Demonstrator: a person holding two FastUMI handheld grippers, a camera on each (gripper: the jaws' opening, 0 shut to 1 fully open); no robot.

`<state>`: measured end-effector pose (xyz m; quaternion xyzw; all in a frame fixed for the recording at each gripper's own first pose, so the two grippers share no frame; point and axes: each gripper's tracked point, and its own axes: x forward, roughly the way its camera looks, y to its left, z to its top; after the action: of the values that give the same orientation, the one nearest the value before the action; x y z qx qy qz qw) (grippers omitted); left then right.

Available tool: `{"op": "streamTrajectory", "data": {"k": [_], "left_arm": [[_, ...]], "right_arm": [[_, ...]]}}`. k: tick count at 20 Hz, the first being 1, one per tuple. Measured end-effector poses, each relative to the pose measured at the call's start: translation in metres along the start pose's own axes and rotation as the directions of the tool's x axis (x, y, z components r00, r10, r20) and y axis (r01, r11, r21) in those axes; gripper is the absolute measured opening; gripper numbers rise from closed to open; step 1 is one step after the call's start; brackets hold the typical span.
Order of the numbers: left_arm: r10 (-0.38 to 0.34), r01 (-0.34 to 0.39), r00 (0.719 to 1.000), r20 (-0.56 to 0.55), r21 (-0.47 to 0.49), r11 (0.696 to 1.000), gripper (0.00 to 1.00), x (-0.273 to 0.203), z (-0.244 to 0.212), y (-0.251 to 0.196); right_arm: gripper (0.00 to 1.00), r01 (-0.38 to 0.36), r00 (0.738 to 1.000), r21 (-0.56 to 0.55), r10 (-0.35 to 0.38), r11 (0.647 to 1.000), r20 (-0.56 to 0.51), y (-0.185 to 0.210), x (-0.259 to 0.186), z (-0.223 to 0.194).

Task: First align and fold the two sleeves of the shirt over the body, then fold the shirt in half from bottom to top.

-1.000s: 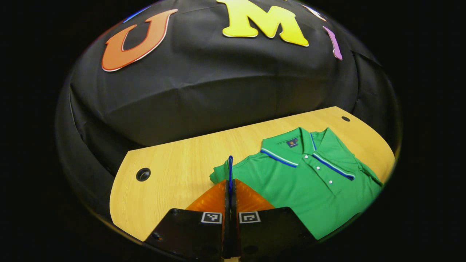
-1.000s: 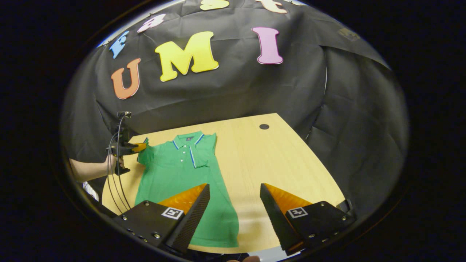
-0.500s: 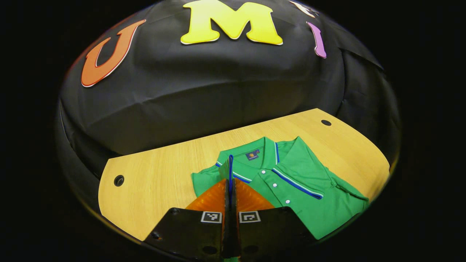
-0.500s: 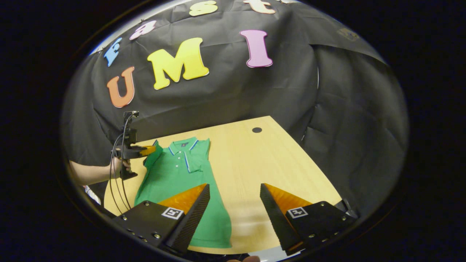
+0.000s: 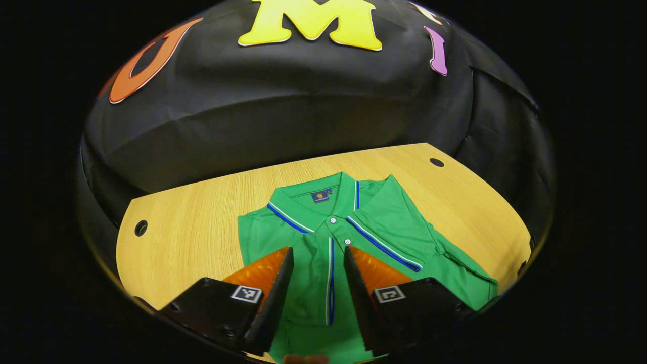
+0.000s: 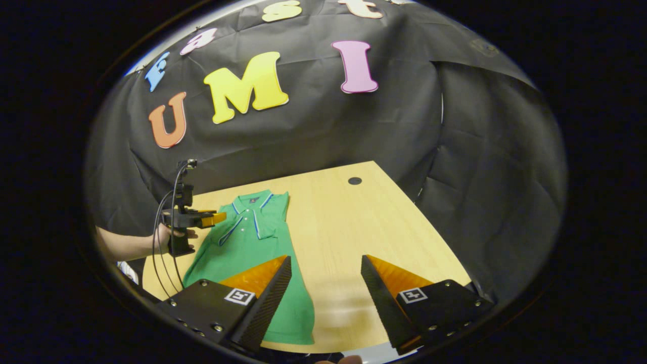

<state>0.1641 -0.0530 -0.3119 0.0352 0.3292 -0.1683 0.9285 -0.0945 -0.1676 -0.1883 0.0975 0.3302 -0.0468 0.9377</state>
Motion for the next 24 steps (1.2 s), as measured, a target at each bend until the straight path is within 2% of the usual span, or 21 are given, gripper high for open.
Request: {"op": "streamTrajectory", "data": {"k": [2,5,10,16,20,24], "left_arm": [[0.017,-0.017,1.0,0.02,-0.007,1.0,1.0,-0.019,0.0,0.002],[0.021,-0.02,0.999,0.029,-0.04,0.999,1.0,-0.055,-0.009,0.003],[0.054,-0.049,0.998,0.038,-0.13,0.99,1.0,-0.13,-0.029,0.01],[0.114,-0.115,0.993,-0.017,-0.146,0.983,1.0,-0.215,-0.097,0.036],[0.051,-0.068,0.99,-0.129,-0.132,0.989,1.0,-0.252,-0.157,0.026],[0.001,-0.03,0.972,-0.236,-0.122,0.992,1.0,-0.284,-0.204,0.01]], "right_arm": [[0.88,-0.025,1.0,-0.033,0.025,0.999,-0.009,0.01,0.006,-0.001],[0.88,-0.071,0.997,-0.113,0.069,0.991,-0.023,0.03,0.015,-0.002],[0.88,-0.162,0.987,-0.241,0.152,0.957,-0.059,0.07,0.026,-0.013],[0.88,-0.238,0.966,-0.322,0.188,0.916,-0.179,0.078,0.033,-0.054],[0.88,-0.274,0.949,-0.38,0.184,0.884,-0.256,0.072,0.025,-0.087],[0.88,-0.315,0.923,-0.431,0.168,0.845,-0.345,0.059,0.017,-0.129]]}}
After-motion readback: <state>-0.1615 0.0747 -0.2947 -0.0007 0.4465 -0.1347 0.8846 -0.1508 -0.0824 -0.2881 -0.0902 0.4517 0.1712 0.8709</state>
